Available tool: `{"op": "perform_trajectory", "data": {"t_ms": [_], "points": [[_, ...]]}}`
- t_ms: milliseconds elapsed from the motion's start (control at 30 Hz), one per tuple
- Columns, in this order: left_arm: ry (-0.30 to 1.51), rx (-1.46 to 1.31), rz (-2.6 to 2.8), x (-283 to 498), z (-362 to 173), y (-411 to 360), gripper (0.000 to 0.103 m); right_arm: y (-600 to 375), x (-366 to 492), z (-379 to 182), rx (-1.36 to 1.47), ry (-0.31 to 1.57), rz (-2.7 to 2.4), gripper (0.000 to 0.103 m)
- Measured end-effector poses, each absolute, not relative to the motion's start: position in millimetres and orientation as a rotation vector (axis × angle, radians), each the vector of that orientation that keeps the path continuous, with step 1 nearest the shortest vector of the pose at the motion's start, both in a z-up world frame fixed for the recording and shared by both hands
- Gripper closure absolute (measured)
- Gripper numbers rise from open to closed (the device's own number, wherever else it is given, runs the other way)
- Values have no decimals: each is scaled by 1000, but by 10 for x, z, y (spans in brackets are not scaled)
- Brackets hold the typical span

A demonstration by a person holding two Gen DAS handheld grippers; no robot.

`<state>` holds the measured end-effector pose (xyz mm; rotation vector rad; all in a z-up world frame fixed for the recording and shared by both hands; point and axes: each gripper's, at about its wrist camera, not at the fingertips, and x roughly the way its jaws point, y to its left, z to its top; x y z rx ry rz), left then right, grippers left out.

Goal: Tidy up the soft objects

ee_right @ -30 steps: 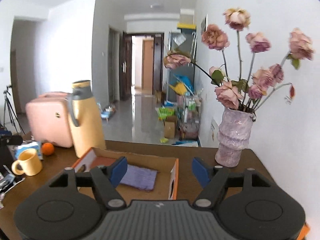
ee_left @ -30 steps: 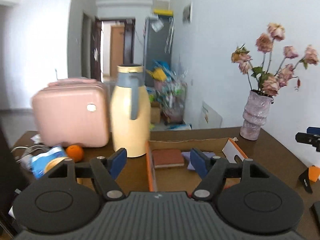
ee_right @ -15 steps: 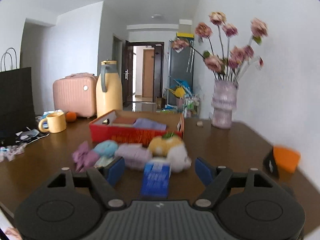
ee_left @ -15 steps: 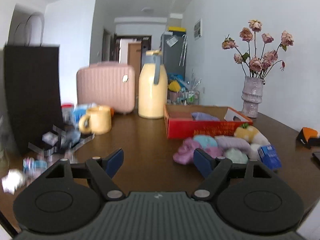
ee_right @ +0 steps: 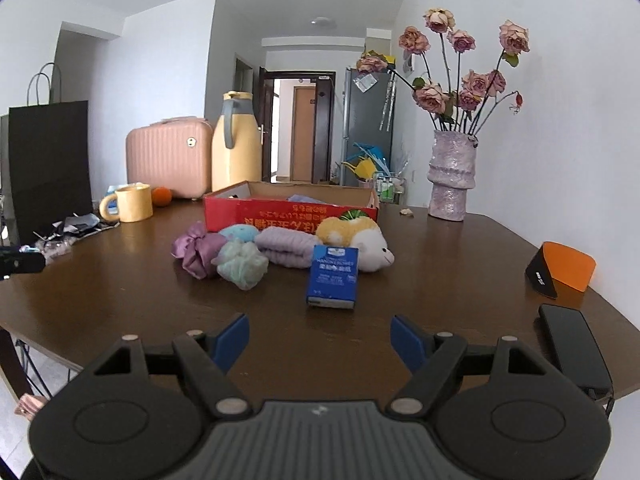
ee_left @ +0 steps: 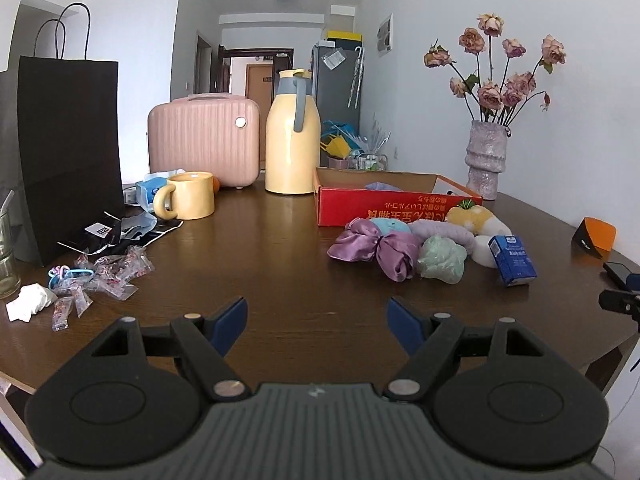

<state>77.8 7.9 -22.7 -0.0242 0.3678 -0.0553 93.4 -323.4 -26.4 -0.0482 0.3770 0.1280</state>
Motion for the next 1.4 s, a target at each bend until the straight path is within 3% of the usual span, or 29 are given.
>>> {"op": "perform_trajectory", "data": {"t_ms": [433,533,633,800,1000,1067,1200,1400], "points": [[400,7,-202,1571,-122,-483,25,-3603,1607,-308,30,418,86,28],[384,20,-286,2013,-33,-806,28,-3740,1960,-255,65,432,92,28],[383,49,-349,2499,18,-1114,31,-3878,2410,-214,88,455,92,35],[491,58,-476,3444,-6,-1582,34,-4025,3190,-249,144,495,118,40],[643,6,-488,4310,-223,-1899,30,-3971,3857,-479,193,565,162,42],[670,-15,-522,4452,-273,-1942,30,-3931,3964,-557,197,585,173,42],[743,-84,-573,4677,-364,-1973,47,-3906,4075,-637,217,602,197,48],[683,-176,-612,4548,-195,-1820,45,-3787,3845,-356,113,488,179,54]]}}
